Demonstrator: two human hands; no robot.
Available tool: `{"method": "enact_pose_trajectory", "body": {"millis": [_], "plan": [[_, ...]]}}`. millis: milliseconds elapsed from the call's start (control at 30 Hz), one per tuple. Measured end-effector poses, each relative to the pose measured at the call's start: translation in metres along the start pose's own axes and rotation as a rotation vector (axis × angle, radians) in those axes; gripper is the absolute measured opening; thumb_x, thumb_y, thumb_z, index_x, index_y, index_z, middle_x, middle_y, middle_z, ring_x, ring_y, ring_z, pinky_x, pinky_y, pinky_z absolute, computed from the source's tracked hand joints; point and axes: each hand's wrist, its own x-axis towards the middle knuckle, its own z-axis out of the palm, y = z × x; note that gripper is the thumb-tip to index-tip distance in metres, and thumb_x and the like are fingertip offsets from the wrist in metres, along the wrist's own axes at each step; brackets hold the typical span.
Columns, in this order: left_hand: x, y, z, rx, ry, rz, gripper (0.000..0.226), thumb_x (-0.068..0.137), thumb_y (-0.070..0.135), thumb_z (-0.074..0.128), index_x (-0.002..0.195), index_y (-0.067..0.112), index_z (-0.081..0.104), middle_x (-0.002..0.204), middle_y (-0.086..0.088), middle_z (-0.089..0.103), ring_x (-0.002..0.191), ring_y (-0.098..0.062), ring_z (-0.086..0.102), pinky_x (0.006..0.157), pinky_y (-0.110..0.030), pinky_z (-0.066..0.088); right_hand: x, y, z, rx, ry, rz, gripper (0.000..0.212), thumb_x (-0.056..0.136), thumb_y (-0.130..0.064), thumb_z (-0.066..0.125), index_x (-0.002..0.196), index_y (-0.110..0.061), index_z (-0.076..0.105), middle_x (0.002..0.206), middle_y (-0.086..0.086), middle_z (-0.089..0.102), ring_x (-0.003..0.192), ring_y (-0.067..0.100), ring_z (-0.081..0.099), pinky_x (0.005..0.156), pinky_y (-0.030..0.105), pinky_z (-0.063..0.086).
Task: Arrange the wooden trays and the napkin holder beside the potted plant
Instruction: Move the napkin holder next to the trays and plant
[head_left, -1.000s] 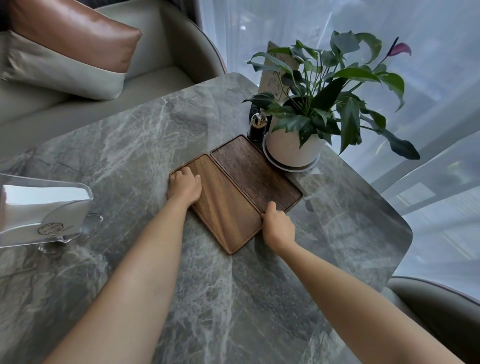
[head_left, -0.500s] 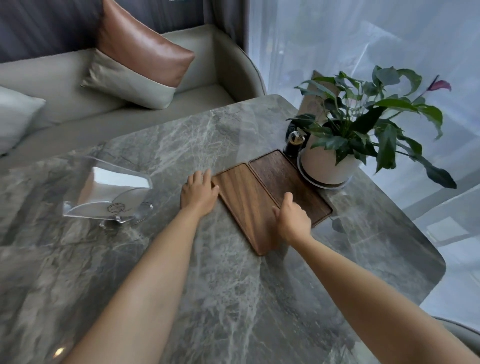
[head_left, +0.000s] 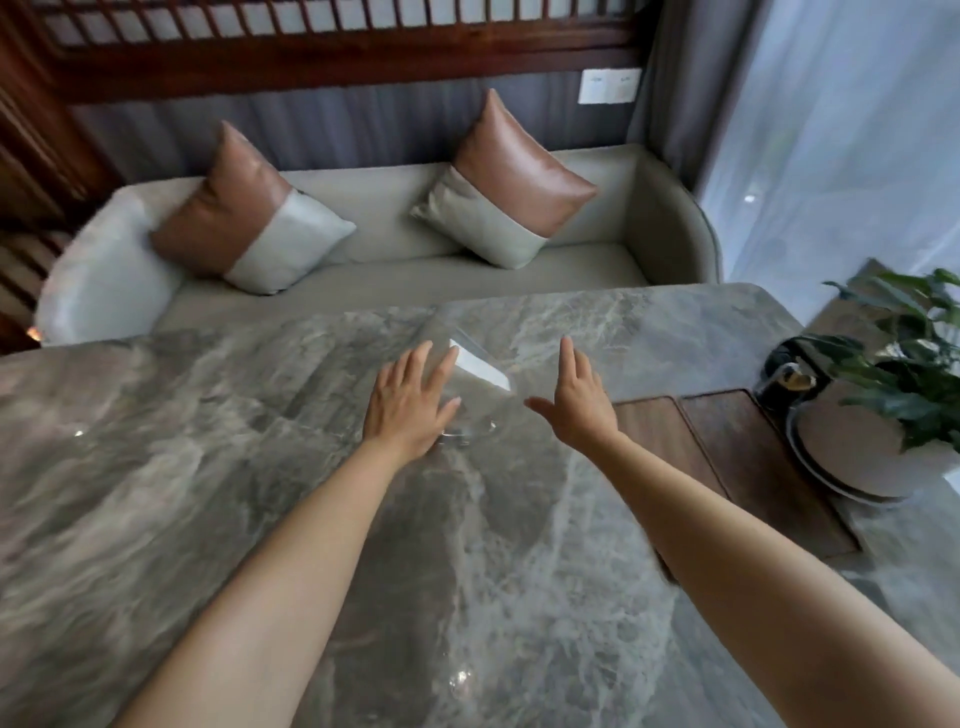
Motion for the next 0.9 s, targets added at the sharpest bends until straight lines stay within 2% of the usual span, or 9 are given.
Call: {"method": "enact_pose_trajectory", "body": {"millis": [33, 100, 233, 467, 600, 700, 900], "plan": [[-0.001, -0.011, 0.002, 0.003, 0.002, -0.035, 0.062, 0.09, 0.043, 0.043, 0.146, 0.019, 0.034, 0.148, -0.02, 0.038, 0.132, -0.033, 0.043, 0.107, -0.043, 0.036, 0.005, -0.01, 0.004, -0.004, -0.011, -0.025, 0.092, 0.088, -0.037, 0.056, 0.148, -0.01, -0.008, 0.158, 0.012, 0.006, 0.143, 0.033, 0.017, 0.113, 0.042, 0.026], [0.0, -0.035, 0.005, 0.001, -0.067, -0.118, 0.072, 0.094, 0.046, 0.043, 0.152, 0.024, 0.007, 0.159, -0.014, 0.011, 0.145, -0.029, 0.02, 0.117, -0.042, 0.018, 0.014, -0.026, 0.014, -0.002, -0.037, -0.062, 0.095, 0.087, -0.036, 0.059, 0.147, -0.012, -0.01, 0.159, 0.01, 0.0, 0.145, 0.031, 0.01, 0.114, 0.043, 0.023], [0.007, -0.065, 0.014, -0.06, -0.17, -0.243, 0.086, 0.091, 0.051, 0.047, 0.152, 0.021, -0.006, 0.161, -0.012, 0.0, 0.147, -0.029, 0.013, 0.119, -0.043, 0.016, 0.027, -0.043, 0.03, -0.021, -0.094, -0.079, 0.1, 0.084, -0.035, 0.063, 0.147, -0.014, -0.012, 0.159, 0.011, -0.004, 0.146, 0.031, 0.008, 0.115, 0.045, 0.022], [0.033, -0.071, 0.032, -0.183, -0.257, -0.24, 0.087, 0.09, 0.044, 0.055, 0.152, 0.022, -0.001, 0.16, -0.008, 0.011, 0.143, -0.03, 0.025, 0.114, -0.042, 0.027, 0.043, -0.042, 0.043, -0.062, -0.157, -0.045, 0.097, 0.084, -0.033, 0.063, 0.148, -0.016, -0.008, 0.159, 0.013, 0.0, 0.146, 0.031, 0.01, 0.115, 0.047, 0.022], [0.041, -0.065, 0.042, -0.299, -0.308, -0.241, 0.08, 0.089, 0.038, 0.06, 0.151, 0.02, 0.012, 0.155, -0.007, 0.026, 0.135, -0.031, 0.039, 0.104, -0.046, 0.039, 0.05, -0.038, 0.049, -0.03, -0.175, -0.045, 0.089, 0.085, -0.028, 0.063, 0.148, -0.013, 0.003, 0.156, 0.013, 0.017, 0.14, 0.032, 0.027, 0.11, 0.046, 0.032], [0.043, -0.06, 0.044, -0.318, -0.289, -0.25, 0.075, 0.088, 0.034, 0.062, 0.147, 0.015, 0.02, 0.153, -0.008, 0.033, 0.132, -0.032, 0.043, 0.101, -0.046, 0.041, 0.05, -0.037, 0.053, 0.041, -0.179, -0.028, 0.08, 0.088, -0.025, 0.06, 0.148, -0.01, 0.009, 0.152, 0.016, 0.025, 0.133, 0.035, 0.037, 0.104, 0.047, 0.039], [0.044, -0.051, 0.038, -0.435, -0.299, -0.316, 0.072, 0.083, 0.024, 0.071, 0.142, 0.011, 0.032, 0.145, -0.013, 0.044, 0.128, -0.032, 0.046, 0.102, -0.044, 0.04, 0.039, -0.034, 0.053, 0.185, -0.133, 0.005, 0.069, 0.086, -0.019, 0.063, 0.142, -0.008, 0.024, 0.139, 0.023, 0.039, 0.12, 0.037, 0.048, 0.097, 0.041, 0.041]]}}
